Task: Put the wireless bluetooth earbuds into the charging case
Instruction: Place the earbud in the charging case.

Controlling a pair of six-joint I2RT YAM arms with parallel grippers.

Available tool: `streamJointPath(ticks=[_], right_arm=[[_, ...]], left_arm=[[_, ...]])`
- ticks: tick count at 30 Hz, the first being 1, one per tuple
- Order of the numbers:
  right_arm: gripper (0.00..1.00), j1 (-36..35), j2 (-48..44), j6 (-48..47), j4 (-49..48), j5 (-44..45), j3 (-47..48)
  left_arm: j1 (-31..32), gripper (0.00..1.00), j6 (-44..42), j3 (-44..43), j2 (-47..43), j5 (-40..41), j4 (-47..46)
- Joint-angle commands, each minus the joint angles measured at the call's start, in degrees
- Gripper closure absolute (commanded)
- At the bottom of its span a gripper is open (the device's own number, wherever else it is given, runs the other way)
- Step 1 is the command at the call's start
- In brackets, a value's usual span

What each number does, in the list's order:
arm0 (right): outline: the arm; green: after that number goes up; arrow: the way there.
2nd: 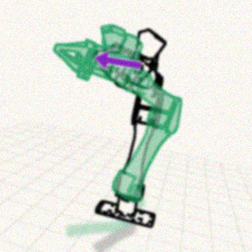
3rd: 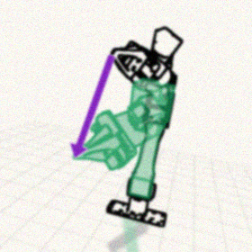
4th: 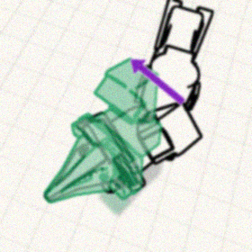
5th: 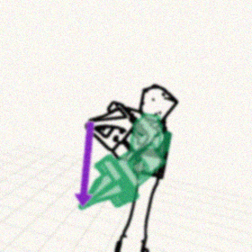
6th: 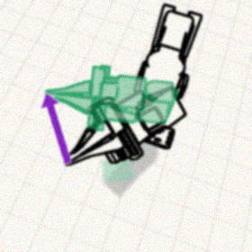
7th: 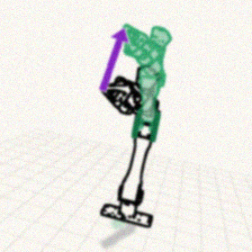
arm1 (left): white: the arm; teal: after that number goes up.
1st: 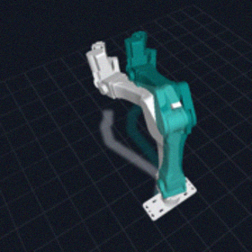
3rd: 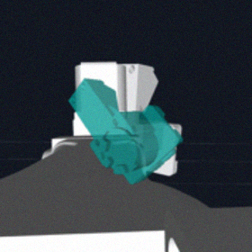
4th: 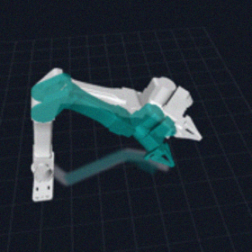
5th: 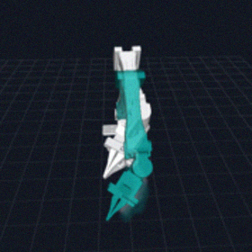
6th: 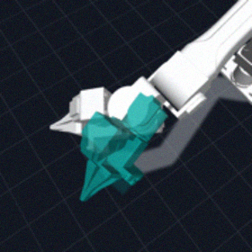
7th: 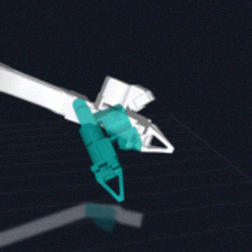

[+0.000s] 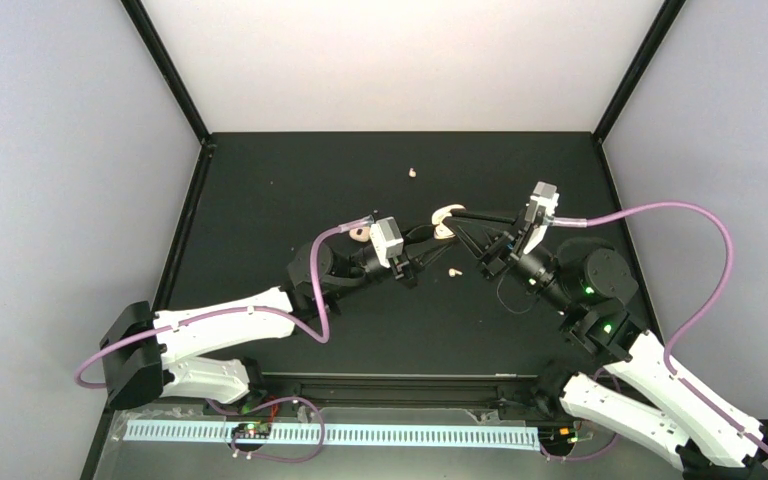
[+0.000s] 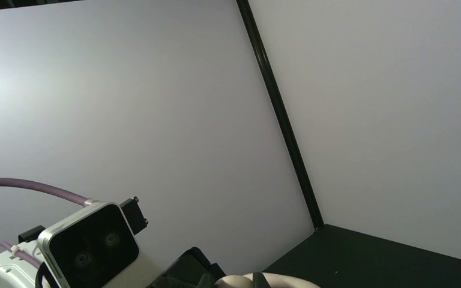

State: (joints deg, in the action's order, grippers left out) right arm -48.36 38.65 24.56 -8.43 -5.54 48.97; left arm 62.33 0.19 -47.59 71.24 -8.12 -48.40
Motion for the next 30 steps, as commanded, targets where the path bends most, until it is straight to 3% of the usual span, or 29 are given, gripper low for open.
streamJointPath(ticks=[1,16,22,30], right_arm=[[0.99,0.08,-0.46,0.03,-0.52,-0.26,-1.30],[0.99,0.06,-0.66,-1.16,0.78,-1.39,-2.18],[0.87,0.02,-1.02,-1.78,1.78,-1.24,-1.63],[0.78,0.05,-1.24,-1.72,1.92,-0.57,-1.58]], left_arm=[[-0.01,0.98,1.57,-2.98,-0.82,-0.45,-0.75],[0.05,0.98,2.63,-3.69,-1.06,-0.31,-0.92],[-0.02,0.98,2.42,-3.43,-1.08,-0.27,-0.68],[0.02,0.98,2.19,-3.14,-1.02,-0.74,-0.75]])
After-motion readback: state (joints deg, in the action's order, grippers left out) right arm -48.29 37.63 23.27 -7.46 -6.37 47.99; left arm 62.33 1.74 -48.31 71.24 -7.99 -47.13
